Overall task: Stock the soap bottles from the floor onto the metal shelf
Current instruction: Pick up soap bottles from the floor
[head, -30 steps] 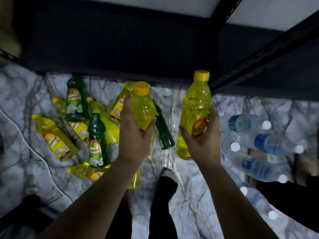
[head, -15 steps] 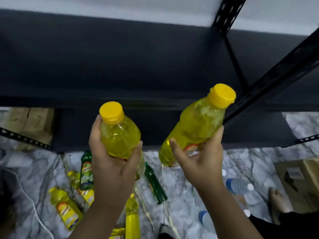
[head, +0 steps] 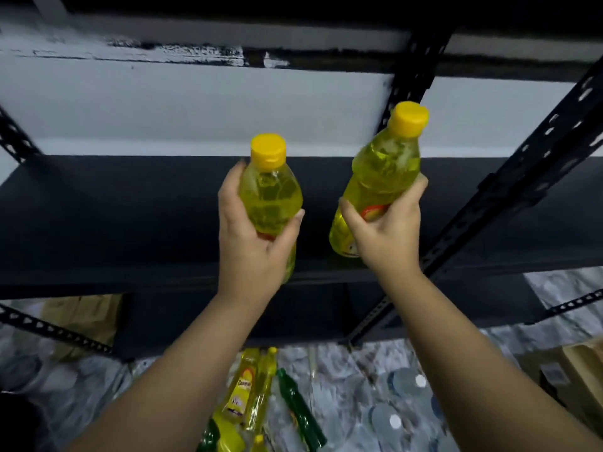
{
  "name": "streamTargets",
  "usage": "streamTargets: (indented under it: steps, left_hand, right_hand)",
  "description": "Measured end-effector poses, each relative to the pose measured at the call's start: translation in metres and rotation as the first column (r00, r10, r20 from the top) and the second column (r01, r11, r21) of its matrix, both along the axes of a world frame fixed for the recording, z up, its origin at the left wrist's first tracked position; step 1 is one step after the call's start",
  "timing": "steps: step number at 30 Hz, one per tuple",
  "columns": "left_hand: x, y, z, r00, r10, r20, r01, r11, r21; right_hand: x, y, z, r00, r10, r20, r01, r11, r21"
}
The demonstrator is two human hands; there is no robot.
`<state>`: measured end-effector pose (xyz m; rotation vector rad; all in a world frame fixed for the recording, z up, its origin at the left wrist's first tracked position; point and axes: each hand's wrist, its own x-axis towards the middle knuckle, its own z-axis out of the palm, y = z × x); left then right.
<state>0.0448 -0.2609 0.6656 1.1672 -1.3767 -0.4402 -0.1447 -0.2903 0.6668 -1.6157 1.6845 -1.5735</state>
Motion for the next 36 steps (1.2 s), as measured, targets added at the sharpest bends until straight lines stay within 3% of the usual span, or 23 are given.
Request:
streamTargets:
  steps: [11, 22, 36]
  left_hand:
    - [-0.040, -0.108, -0.022, 0.998, 0.058, -0.006, -0.058, 0.998, 0.007]
    - [-0.081, -0.171, -0.061, 0.997, 0.068, 0.035, -0.065, 0.994, -0.092]
    - [-0.120, -0.276, -0.059, 0.994, 0.062, 0.086, -0.067, 0.996, 0.057]
  right_hand:
    - [-0.024, -0.079, -0.046, 1.000, -0.016, 0.016, 0.014, 0.994, 0.112]
    - [-0.041, -0.155, -0.064, 0.999, -0.035, 0.017, 0.035, 0.999, -0.032]
    - [-0.048, -0.237, -0.055, 0.998, -0.036, -0.060, 0.038, 0.998, 0.044]
